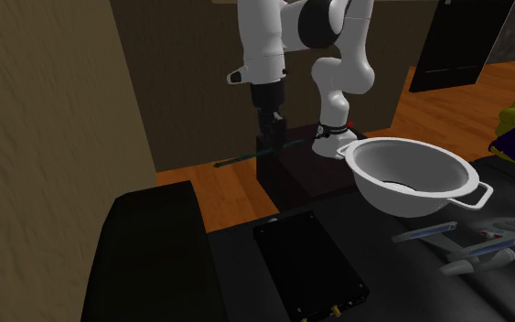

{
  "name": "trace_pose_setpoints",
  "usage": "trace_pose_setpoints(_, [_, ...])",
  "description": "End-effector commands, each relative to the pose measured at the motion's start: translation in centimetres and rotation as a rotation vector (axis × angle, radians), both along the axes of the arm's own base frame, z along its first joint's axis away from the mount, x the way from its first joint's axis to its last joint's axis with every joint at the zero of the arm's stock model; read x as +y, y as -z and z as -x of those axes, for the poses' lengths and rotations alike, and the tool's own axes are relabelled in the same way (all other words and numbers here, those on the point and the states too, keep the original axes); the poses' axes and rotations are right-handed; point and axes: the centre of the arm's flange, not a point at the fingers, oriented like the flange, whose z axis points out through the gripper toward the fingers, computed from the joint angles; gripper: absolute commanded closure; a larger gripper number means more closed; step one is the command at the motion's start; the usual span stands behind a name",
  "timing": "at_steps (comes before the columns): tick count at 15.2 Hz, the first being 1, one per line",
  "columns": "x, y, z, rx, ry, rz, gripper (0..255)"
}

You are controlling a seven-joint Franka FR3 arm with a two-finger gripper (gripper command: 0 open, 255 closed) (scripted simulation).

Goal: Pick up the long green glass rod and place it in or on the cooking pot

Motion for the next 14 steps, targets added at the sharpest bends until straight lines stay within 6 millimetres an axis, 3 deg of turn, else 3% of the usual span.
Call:
trace_pose_setpoints(1, [0.0, -1.0, 0.0, 0.000, 0.000, 0.000, 255])
trace_pose_setpoints(14, [4.4, -1.2, 16.6, 0.000, 0.000, 0.000, 255])
